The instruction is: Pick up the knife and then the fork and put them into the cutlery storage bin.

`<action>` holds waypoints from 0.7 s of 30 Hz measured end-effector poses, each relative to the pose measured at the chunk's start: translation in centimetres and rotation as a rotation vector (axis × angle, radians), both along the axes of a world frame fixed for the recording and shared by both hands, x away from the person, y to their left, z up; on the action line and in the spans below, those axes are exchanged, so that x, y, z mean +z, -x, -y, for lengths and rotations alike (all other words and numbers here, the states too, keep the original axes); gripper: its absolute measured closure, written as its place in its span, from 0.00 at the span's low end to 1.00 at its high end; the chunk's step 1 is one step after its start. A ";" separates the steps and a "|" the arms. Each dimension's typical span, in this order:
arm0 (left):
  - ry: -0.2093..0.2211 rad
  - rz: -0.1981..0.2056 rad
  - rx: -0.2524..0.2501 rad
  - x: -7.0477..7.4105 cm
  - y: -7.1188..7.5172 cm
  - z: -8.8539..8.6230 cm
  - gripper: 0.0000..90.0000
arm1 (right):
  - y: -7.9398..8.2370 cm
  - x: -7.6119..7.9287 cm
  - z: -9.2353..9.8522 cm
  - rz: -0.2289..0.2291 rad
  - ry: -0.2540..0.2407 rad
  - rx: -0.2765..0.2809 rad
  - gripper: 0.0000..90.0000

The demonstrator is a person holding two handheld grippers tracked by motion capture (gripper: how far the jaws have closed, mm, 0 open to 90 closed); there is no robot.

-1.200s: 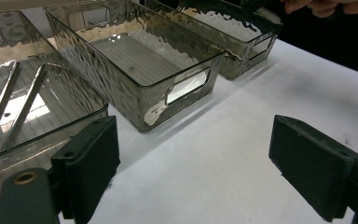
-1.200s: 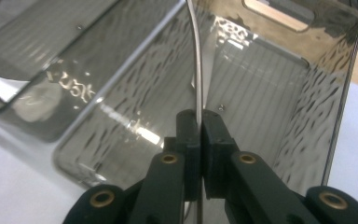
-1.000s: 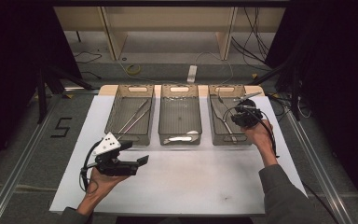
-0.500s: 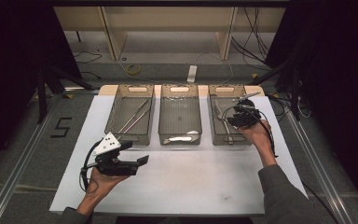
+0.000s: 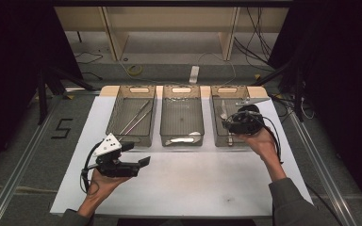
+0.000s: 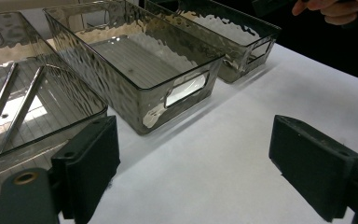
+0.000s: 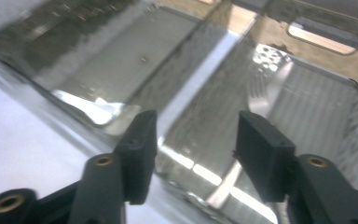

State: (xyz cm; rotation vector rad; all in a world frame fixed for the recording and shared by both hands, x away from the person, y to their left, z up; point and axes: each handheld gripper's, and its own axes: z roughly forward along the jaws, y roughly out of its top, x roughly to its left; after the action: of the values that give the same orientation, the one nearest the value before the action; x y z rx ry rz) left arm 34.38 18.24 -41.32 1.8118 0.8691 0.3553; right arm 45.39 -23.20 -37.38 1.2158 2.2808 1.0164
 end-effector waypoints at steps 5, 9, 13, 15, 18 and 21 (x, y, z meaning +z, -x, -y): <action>0.000 -0.001 -0.003 0.0 0.0 0.0 0.17 | 1.6 -0.4 -0.3 -0.001 -0.060 0.030 0.45; 0.007 -0.006 -0.001 0.0 -0.1 -0.1 0.17 | 2.7 -0.9 -0.4 0.009 -0.097 0.048 0.44; 0.002 -0.004 -0.004 0.0 -0.1 0.0 0.17 | 3.3 -1.3 -0.6 0.017 -0.105 0.060 0.42; 0.004 -0.008 -0.004 0.0 -0.1 0.0 0.17 | 3.6 -1.4 -0.6 0.026 -0.121 0.066 0.42; 0.002 -0.012 -0.003 -0.1 -0.1 -0.1 0.17 | 4.0 -1.7 -0.6 0.032 -0.141 0.068 0.40; 0.006 -0.014 -0.005 0.0 -0.1 -0.1 0.17 | 4.5 -2.0 -0.5 0.031 -0.169 0.080 0.39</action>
State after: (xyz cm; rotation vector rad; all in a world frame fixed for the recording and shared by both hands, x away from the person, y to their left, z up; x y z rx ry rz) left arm 34.50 18.36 -41.34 1.8124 0.8747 0.3364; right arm 40.88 -22.67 -39.42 1.1710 2.2742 1.2703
